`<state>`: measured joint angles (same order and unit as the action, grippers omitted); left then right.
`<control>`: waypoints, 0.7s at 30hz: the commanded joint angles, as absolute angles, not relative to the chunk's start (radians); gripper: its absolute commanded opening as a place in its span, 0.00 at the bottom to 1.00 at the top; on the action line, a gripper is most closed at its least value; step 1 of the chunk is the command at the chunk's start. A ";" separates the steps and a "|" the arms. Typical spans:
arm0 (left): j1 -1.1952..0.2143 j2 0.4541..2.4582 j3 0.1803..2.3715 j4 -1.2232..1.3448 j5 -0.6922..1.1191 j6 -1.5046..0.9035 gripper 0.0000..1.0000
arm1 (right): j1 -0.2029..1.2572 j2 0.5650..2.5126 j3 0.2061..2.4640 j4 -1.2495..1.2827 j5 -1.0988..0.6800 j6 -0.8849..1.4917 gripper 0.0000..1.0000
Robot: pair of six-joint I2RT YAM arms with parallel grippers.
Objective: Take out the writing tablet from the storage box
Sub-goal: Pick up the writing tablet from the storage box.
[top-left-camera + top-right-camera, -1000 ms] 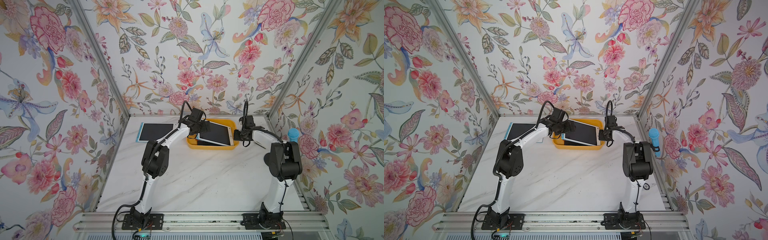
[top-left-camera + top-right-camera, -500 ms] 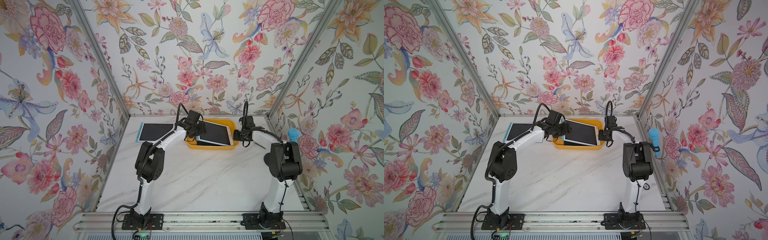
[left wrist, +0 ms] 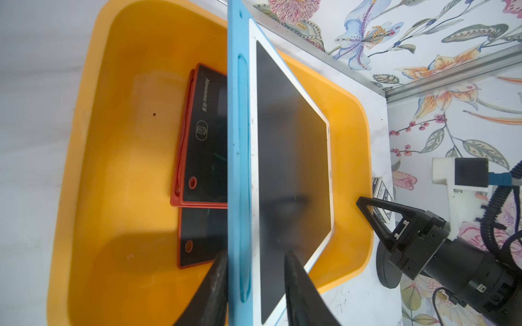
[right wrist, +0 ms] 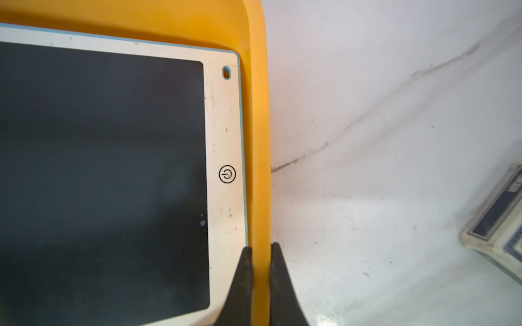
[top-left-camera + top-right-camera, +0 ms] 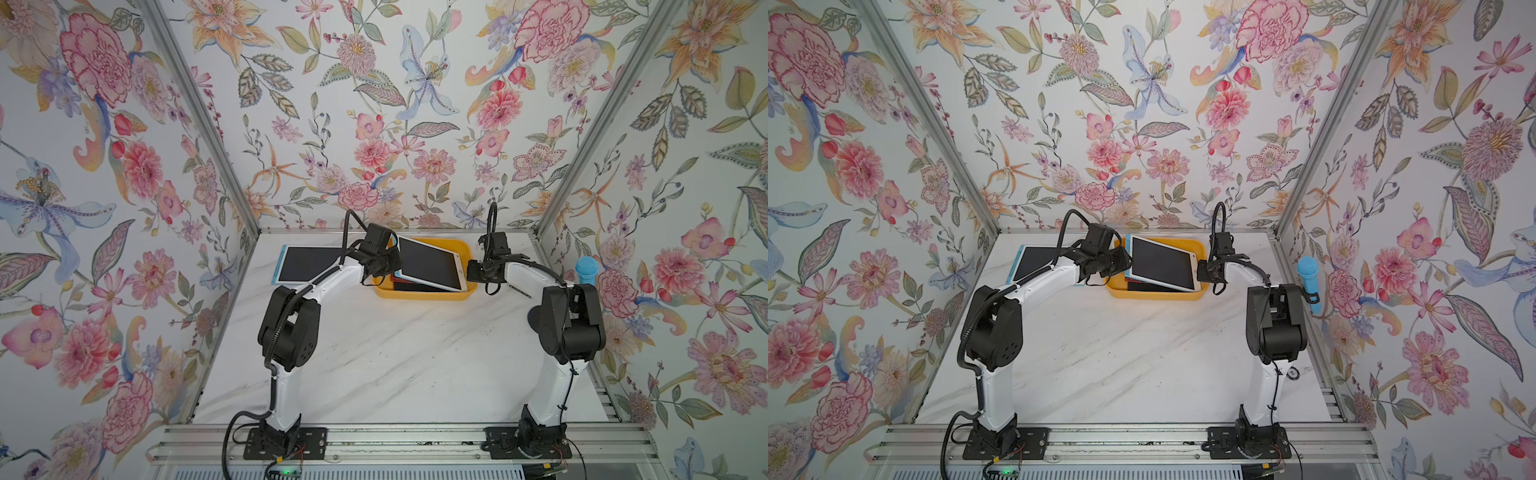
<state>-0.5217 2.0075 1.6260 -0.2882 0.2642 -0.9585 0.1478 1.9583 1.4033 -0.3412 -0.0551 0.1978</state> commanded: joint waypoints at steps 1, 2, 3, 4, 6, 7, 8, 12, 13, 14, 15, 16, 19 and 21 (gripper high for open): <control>-0.517 1.964 1.585 -0.221 0.325 -0.992 0.34 | 0.147 1.928 1.372 -0.370 -0.081 0.208 0.00; -0.517 1.962 1.577 -0.211 0.332 -0.997 0.34 | 0.146 1.929 1.370 -0.368 -0.081 0.210 0.00; -0.517 1.961 1.569 -0.201 0.338 -1.003 0.31 | 0.146 1.928 1.366 -0.367 -0.082 0.211 0.00; -0.518 1.959 1.562 -0.195 0.340 -1.007 0.29 | 0.144 1.927 1.364 -0.365 -0.082 0.211 0.00; -0.518 1.951 1.552 -0.189 0.337 -1.011 0.28 | 0.143 1.926 1.359 -0.364 -0.083 0.211 0.00; -0.517 1.947 1.545 -0.184 0.335 -1.013 0.26 | 0.143 1.926 1.358 -0.362 -0.084 0.210 0.00; -0.517 1.942 1.542 -0.183 0.332 -1.012 0.25 | 0.143 1.926 1.358 -0.362 -0.083 0.212 0.00; -0.516 1.929 1.534 -0.178 0.327 -1.014 0.22 | 0.141 1.927 1.356 -0.360 -0.086 0.210 0.00; -0.515 1.928 1.534 -0.177 0.329 -1.015 0.20 | 0.140 1.927 1.356 -0.359 -0.084 0.211 0.00; -0.515 1.928 1.533 -0.176 0.331 -1.017 0.18 | 0.140 1.927 1.357 -0.359 -0.084 0.211 0.00; -0.513 1.926 1.532 -0.174 0.334 -1.018 0.15 | 0.138 1.926 1.356 -0.359 -0.085 0.211 0.00; -0.514 1.925 1.531 -0.171 0.337 -1.021 0.13 | 0.138 1.926 1.355 -0.360 -0.084 0.211 0.00; -0.510 1.916 1.520 -0.156 0.348 -1.036 0.04 | 0.135 1.924 1.354 -0.357 -0.085 0.210 0.00; -0.509 1.904 1.509 -0.147 0.346 -1.048 0.00 | 0.132 1.924 1.353 -0.357 -0.086 0.209 0.00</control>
